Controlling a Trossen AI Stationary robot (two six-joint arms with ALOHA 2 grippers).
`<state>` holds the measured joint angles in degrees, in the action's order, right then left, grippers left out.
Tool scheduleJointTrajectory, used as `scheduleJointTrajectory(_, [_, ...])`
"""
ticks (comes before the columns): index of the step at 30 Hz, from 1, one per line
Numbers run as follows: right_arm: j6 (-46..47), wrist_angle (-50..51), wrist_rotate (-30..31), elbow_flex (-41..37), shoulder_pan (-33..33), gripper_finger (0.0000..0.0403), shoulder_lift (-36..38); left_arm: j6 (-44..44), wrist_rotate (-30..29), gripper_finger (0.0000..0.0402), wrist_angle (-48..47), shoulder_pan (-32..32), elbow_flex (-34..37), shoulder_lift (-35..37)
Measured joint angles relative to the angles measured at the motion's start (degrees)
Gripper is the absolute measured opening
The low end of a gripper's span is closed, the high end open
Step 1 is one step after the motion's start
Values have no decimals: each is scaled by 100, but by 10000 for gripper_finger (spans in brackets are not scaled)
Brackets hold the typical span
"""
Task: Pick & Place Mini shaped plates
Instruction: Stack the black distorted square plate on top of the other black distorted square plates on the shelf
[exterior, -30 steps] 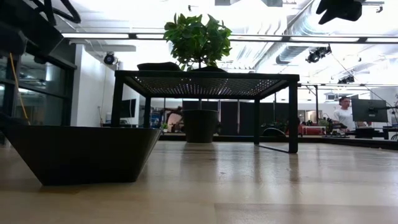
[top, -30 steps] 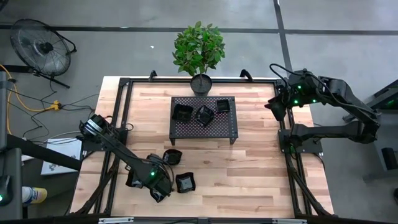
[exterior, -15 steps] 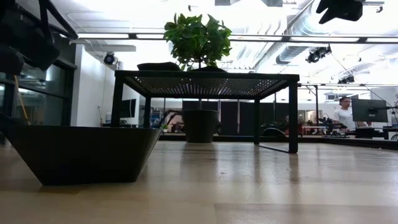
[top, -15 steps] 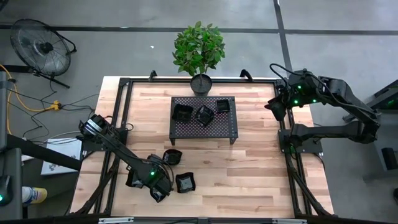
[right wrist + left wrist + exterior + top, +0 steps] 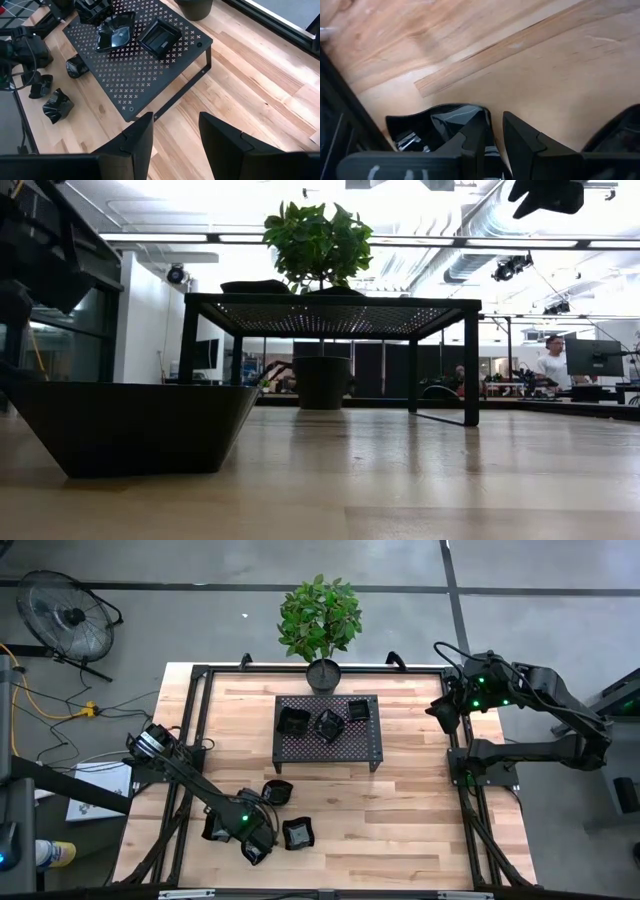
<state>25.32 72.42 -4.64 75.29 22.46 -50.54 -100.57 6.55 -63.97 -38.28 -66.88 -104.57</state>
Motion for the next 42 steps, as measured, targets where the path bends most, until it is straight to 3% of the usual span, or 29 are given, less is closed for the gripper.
scheduleJointTrajectory(8, [0,0,0,0,0,154,-2,7,13,58,151,0,88,0])
scheduleJointTrajectory(15, [-22,0,-2,0,0,154,-2,114,15,6,93,0,-9,0])
scheduleJointTrajectory(26, [-157,-4,-2,0,1,154,-2,760,2,1,-399,0,-456,0])
scheduleJointTrajectory(33, [-341,-4,-4,0,0,154,-2,1934,-901,1,-1606,0,-1595,0])
scheduleJointTrajectory(39, [-481,-3,-7,0,0,154,-1,3351,-2429,1,-2621,4,-2793,0])
scheduleJointTrajectory(42, [-520,-4,-4,0,2,154,-2,4755,-3245,0,-2591,7,-3204,11])
